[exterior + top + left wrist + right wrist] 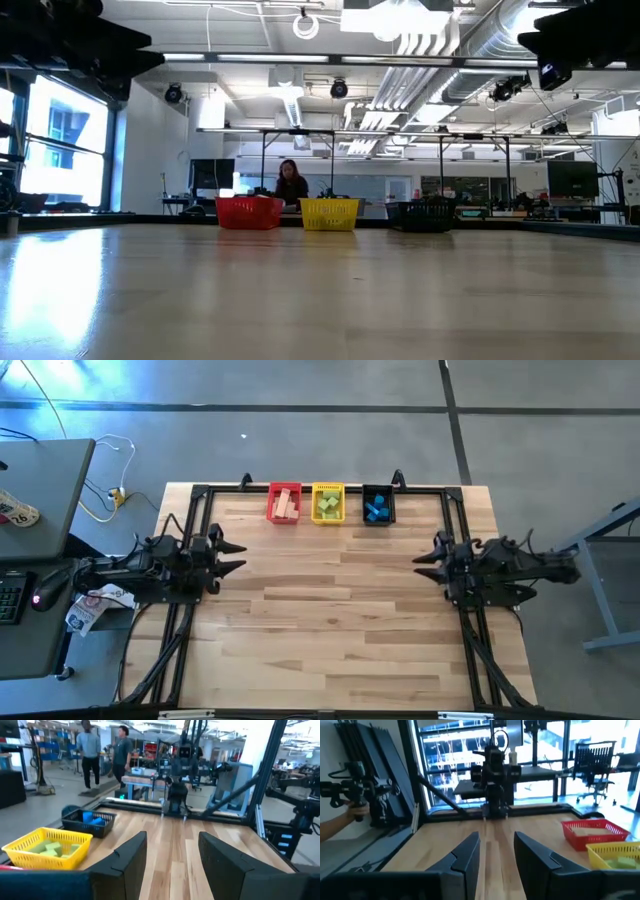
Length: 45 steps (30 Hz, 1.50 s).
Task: Sort & place blocks by color
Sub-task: Return to Home Position
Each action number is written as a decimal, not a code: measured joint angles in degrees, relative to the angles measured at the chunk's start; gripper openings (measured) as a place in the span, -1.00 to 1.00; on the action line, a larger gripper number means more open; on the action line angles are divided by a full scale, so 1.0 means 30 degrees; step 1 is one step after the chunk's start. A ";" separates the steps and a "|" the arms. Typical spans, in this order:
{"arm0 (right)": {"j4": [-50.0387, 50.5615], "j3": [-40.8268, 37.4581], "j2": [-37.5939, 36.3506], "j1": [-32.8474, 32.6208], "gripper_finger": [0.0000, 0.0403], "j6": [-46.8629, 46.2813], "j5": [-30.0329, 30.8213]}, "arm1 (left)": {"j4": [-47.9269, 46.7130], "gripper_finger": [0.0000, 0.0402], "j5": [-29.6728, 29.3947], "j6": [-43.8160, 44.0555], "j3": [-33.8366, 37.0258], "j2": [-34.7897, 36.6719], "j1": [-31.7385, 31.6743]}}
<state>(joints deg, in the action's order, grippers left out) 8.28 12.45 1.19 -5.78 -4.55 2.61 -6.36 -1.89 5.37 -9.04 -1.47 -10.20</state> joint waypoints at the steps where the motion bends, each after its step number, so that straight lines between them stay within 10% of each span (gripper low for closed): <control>1: -0.0324 -0.0344 -0.0070 0.0003 -0.46 0.0160 -0.0007 | 0.0024 -0.16 0.0011 0.0005 0.0000 0.0039 0.0047; 11: -0.2877 -0.2948 -0.0196 0.0000 -0.46 0.0245 -0.0020 | 0.4058 -0.16 0.0058 0.0107 0.2796 0.0102 0.0322; 45: -0.3326 -0.3956 -0.0123 0.0008 -0.46 0.1541 0.0945 | 0.2472 -0.16 -0.0641 -0.1865 0.2790 0.0049 0.0300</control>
<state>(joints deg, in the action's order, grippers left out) -1.69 0.58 0.82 -5.76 0.07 5.44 1.06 -3.81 -0.23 -0.67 -1.32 -9.30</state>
